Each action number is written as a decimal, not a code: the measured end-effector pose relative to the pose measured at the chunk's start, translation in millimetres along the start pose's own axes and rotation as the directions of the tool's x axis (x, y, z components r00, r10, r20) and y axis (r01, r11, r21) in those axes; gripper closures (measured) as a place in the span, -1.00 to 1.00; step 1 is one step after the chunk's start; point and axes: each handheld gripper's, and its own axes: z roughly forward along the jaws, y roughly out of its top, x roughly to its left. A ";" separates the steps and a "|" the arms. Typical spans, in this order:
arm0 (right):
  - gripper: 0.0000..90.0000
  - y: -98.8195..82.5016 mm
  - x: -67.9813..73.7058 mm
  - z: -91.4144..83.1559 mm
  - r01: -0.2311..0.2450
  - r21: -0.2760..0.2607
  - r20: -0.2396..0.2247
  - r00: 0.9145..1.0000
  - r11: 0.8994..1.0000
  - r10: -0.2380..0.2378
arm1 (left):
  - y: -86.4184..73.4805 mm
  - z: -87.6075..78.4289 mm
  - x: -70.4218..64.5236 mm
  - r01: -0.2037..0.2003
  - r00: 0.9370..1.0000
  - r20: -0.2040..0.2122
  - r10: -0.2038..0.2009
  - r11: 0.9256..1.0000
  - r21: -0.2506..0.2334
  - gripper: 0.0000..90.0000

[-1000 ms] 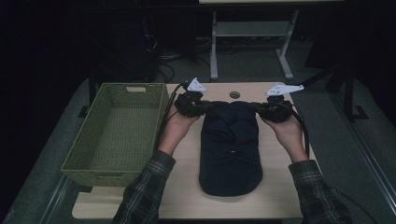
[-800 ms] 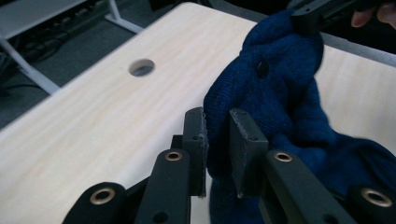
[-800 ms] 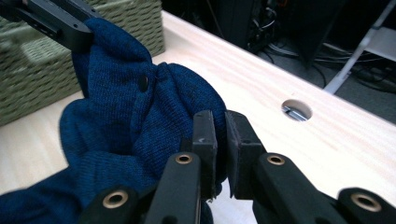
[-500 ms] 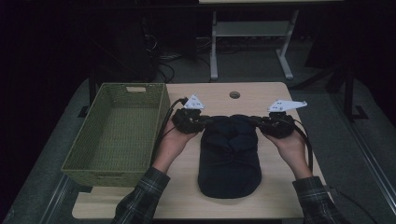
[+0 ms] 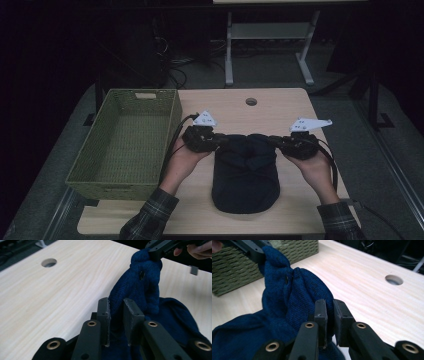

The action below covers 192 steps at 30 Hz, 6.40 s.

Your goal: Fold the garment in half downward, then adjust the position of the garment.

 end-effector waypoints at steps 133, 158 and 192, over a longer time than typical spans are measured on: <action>1.00 -94.9 105.3 34.8 0.123 0.196 -0.272 0.960 0.973 -0.067 | -44.0 91.5 -5.4 0.024 0.996 0.075 -0.049 0.954 0.298 1.00; -0.03 -92.2 65.3 -22.9 0.001 0.044 -0.022 1.000 0.999 0.000 | -45.7 30.8 -14.7 0.094 0.994 0.028 -0.106 0.958 0.270 0.17; -0.76 -137.5 -3.6 -18.6 -0.164 0.153 0.258 0.959 0.975 0.120 | -77.4 62.3 -2.3 0.163 0.983 0.023 -0.180 0.932 0.325 -0.48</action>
